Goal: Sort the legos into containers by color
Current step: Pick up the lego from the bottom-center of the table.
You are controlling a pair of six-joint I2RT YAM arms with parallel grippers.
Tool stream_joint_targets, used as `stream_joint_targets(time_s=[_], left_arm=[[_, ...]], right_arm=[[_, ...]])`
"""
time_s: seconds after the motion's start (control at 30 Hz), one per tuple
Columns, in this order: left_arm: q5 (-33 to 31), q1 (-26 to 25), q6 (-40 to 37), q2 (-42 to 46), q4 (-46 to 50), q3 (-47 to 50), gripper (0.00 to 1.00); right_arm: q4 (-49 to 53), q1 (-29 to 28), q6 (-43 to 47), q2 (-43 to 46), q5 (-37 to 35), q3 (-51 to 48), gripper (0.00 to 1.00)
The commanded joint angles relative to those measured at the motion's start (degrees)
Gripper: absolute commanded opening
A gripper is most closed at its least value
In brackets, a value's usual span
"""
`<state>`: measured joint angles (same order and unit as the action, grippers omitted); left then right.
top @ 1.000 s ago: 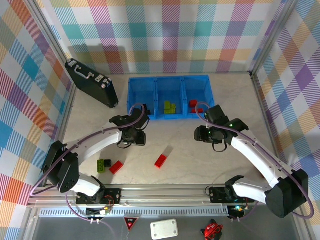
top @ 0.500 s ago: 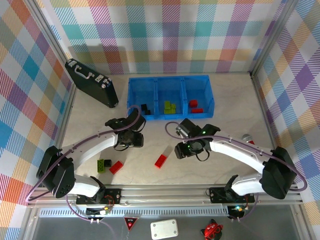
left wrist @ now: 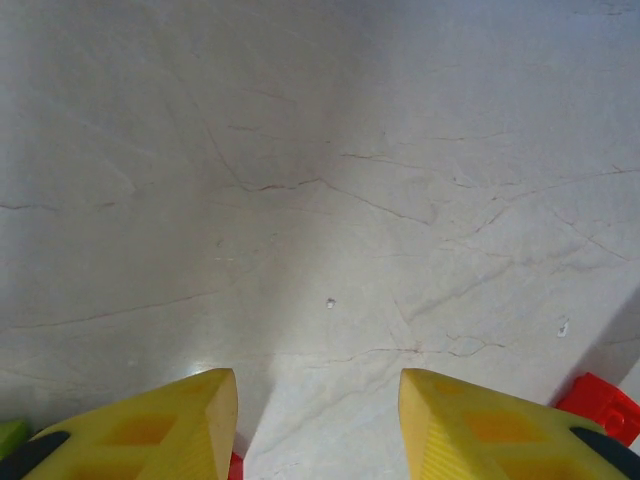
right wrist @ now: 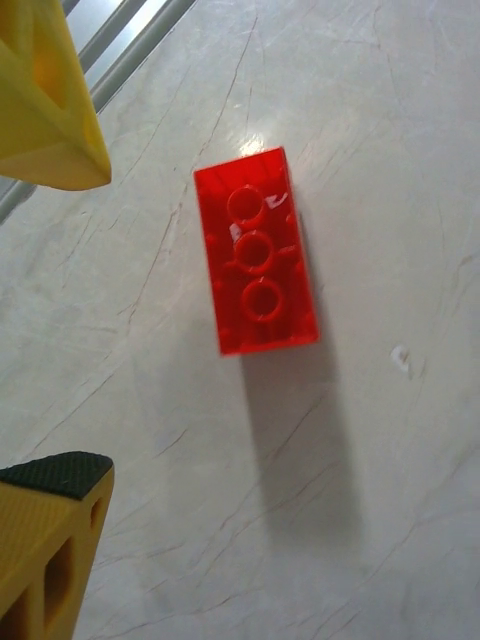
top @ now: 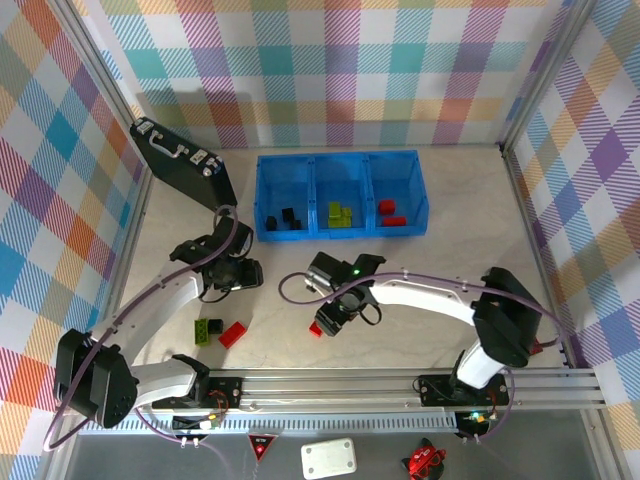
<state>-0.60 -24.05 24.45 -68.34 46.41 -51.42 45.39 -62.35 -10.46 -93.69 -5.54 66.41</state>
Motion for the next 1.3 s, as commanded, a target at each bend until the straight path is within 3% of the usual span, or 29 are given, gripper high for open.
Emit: stream_joint_targets(time_s=[0.0, 0.2, 0.37, 0.43, 0.87, 1.27], left_arm=[[1.97, 1.3, -1.27, 1.74, 1.93, 0.76, 0.47], [2.53, 1.99, -1.4, 2.48, 2.45, 0.46, 0.47], [2.56, 2.34, -1.63, 2.81, 2.98, 0.1, 0.47], [2.75, 2.52, -1.6, 2.85, 2.87, 0.18, 0.47], [3.31, 2.78, -1.6, 2.75, 2.89, 0.19, 0.47], [2.86, 2.87, -1.42, 3.09, 3.42, -0.06, 0.46]], right_arm=[[2.38, -2.21, 3.52, -3.6, -1.53, 3.58, 0.73], [3.81, -4.58, 4.91, -8.6, -2.8, 7.29, 0.78], [4.52, -4.67, 5.37, -10.65, -3.31, 7.97, 0.98], [4.47, -4.71, 5.37, -11.13, -3.5, 7.95, 1.0], [2.82, -4.71, 5.57, -16.1, -3.47, 9.44, 0.96], [3.04, -4.71, 5.11, -17.84, -3.07, 10.1, 0.81]])
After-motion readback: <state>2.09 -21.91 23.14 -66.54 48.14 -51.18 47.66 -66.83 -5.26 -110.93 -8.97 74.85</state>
